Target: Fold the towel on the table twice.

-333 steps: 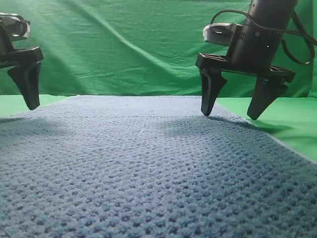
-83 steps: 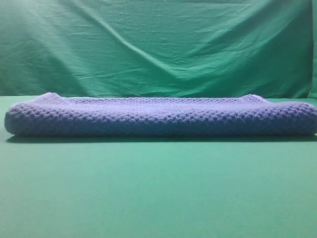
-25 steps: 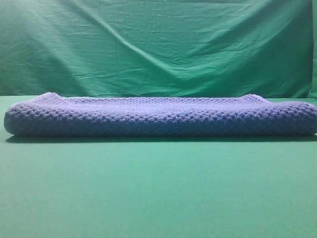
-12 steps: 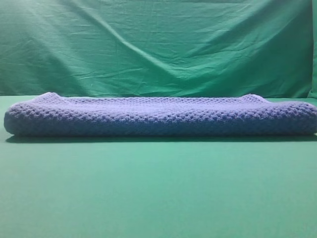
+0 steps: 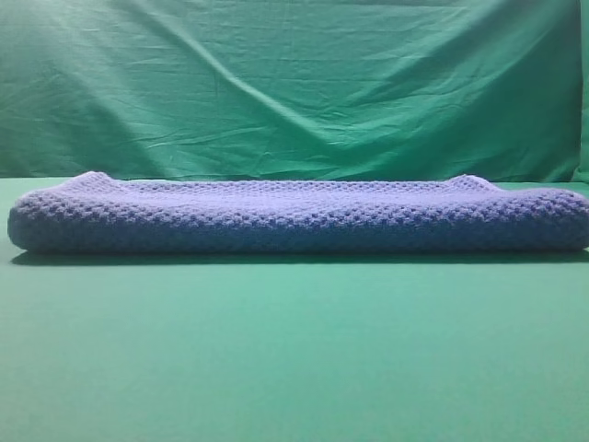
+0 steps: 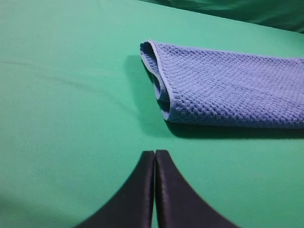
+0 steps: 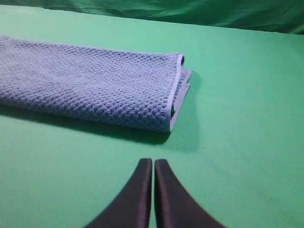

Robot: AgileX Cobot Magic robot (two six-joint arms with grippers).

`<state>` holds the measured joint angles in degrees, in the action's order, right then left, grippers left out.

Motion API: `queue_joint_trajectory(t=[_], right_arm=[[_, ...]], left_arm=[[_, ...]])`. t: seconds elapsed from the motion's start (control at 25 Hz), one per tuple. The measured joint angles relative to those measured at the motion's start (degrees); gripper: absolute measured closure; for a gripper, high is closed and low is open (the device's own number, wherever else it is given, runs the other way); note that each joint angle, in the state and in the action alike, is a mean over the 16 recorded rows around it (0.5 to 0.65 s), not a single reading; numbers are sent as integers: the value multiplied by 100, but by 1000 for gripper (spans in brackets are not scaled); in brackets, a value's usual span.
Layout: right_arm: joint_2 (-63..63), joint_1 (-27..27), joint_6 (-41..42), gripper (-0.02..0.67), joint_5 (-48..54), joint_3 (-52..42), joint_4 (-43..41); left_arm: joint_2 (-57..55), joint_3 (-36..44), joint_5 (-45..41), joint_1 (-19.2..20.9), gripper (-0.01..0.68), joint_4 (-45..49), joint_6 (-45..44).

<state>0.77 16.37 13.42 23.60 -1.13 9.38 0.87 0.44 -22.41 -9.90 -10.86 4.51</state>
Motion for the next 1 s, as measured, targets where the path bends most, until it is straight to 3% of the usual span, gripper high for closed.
queue_joint_trajectory(t=[0.52,1.0], right_arm=[[0,-122,0,649,-5,-5,0],[0,-1038,0,649,-5,-5,0]], left_arm=[[0,0,15,0,673,140,265],[0,0,15,253,673,114,295]])
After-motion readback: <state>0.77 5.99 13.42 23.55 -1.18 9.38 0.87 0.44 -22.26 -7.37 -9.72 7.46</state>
